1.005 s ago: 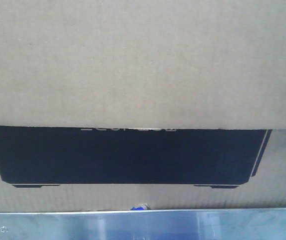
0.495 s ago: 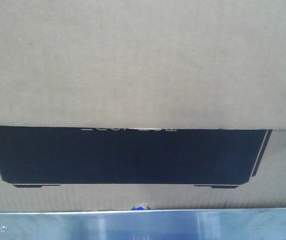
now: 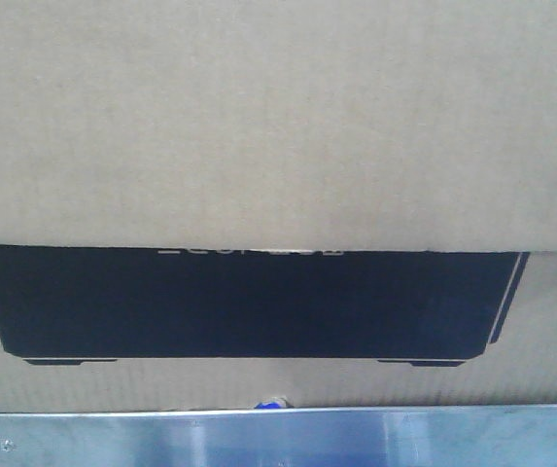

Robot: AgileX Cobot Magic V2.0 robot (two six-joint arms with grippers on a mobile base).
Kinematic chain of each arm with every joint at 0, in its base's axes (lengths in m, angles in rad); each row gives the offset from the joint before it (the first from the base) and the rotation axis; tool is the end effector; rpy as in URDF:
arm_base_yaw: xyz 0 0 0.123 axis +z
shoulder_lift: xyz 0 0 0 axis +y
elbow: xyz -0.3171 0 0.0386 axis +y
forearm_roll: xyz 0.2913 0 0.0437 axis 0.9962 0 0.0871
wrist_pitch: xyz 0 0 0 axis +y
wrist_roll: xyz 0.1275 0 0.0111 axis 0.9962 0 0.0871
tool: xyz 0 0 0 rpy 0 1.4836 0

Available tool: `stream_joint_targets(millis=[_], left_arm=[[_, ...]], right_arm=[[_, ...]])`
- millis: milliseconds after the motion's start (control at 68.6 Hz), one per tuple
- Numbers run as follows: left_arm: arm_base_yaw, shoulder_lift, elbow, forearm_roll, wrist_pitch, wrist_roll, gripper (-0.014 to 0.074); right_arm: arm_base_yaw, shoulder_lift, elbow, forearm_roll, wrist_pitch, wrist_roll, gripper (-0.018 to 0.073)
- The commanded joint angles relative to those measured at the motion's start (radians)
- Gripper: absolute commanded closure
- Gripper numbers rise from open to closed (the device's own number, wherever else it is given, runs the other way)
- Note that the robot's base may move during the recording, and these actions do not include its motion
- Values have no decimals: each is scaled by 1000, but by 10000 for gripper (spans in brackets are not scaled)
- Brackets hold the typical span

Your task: Grab box from left shelf to table start

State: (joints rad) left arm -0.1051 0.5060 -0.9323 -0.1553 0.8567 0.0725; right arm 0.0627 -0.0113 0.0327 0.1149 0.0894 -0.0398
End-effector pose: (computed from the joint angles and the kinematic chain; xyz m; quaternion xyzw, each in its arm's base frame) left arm 0.1063 -0.0263 0.4286 0.0645 0.8125 -0.0865 0.5729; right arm 0.1023 0.0077 0.1925 0.0007 0.7152 0.0516 0.6970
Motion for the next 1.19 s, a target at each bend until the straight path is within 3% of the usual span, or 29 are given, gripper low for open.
stream_joint_targets(millis=[0,175,859,1180], left_arm=[[-51,72,-95,-40,-17,0,182],[-118,214,-222,-33,115,-5,182],[-118,642,-480,2,296,-63,182],[-118,701,-488,93,318,-115,182]], right_arm=[[1,-9,1,1,-89,-3,501],[1,-9,1,1,-89,-3,501],[1,-9,1,1,-89,-3,501],[0,-9,-9,48,-146,-3,501]])
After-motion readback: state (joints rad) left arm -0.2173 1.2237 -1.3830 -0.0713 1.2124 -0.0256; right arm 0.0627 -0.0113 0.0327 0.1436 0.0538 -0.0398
